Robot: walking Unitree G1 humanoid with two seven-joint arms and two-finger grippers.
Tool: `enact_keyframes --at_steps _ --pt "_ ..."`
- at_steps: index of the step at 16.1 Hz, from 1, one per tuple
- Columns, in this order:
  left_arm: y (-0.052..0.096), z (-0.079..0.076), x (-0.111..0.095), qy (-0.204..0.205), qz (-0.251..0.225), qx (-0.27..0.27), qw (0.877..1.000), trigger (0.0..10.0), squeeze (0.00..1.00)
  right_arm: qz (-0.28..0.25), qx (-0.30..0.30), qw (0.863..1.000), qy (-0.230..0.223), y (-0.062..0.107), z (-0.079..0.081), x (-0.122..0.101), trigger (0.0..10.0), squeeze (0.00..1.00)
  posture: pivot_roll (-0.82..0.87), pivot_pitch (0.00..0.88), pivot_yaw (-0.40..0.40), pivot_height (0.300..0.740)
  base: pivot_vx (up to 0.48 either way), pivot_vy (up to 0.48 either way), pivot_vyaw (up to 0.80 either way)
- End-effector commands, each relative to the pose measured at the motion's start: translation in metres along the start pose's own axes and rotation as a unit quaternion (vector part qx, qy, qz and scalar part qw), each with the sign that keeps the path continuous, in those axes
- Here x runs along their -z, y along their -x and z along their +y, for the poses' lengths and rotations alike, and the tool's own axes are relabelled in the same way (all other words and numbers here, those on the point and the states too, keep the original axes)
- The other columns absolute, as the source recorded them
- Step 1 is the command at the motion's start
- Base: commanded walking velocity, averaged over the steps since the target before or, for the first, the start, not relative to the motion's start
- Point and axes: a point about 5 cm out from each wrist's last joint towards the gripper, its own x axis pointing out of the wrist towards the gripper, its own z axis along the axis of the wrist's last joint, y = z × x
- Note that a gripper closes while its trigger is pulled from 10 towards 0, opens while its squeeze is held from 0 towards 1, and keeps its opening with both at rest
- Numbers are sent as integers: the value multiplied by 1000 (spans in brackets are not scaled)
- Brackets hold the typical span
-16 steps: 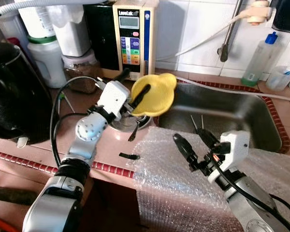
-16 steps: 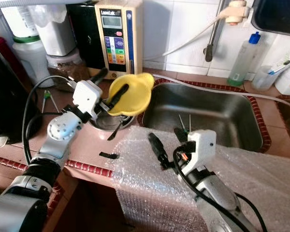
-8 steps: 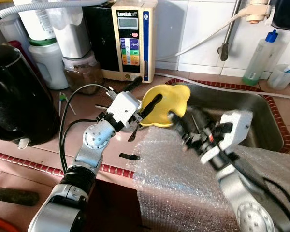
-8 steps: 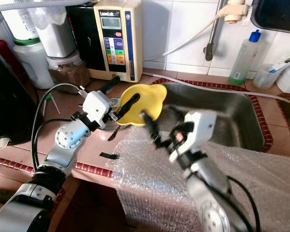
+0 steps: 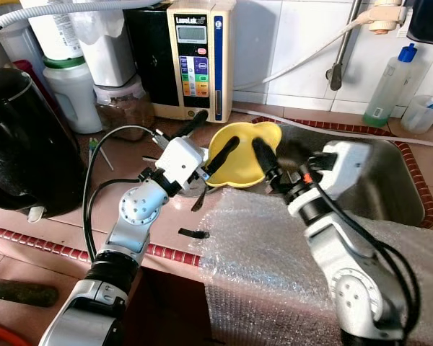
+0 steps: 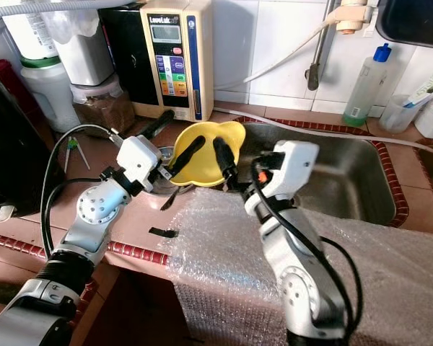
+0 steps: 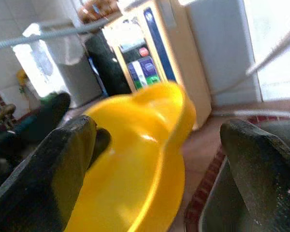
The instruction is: Kitchen organization
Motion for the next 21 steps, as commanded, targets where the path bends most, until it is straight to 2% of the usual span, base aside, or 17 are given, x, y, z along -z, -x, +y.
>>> enact_keyframes --at_steps 1,4,5,10,14,21 --pt "-1 1 -4 -2 -10 4 1000 0 0 -4 3 1000 -9 -6 1 -2 10000 0 30 0 82 740 0 0 0" --pt "-2 -1 -6 2 -16 2 1000 0 0 7 21 999 -39 -25 -2 7 10000 0 33 0 80 740 0 0 0" --pt "-2 -1 -7 4 -16 2 1000 0 0 15 27 998 -51 -31 -2 10 0 0 35 0 79 740 0 0 0" --pt "0 -1 -6 6 -15 -2 1000 0 0 31 49 995 -76 -42 -4 13 0 0 43 0 71 740 0 0 0" --pt "-1 -2 -7 8 -14 1 1000 0 0 81 19 993 -86 -39 10 30 0 0 37 0 74 740 0 0 0" --pt "-2 0 -7 6 -13 -2 1000 0 0 112 39 990 -80 -35 7 39 0 0 38 0 76 740 0 0 0"
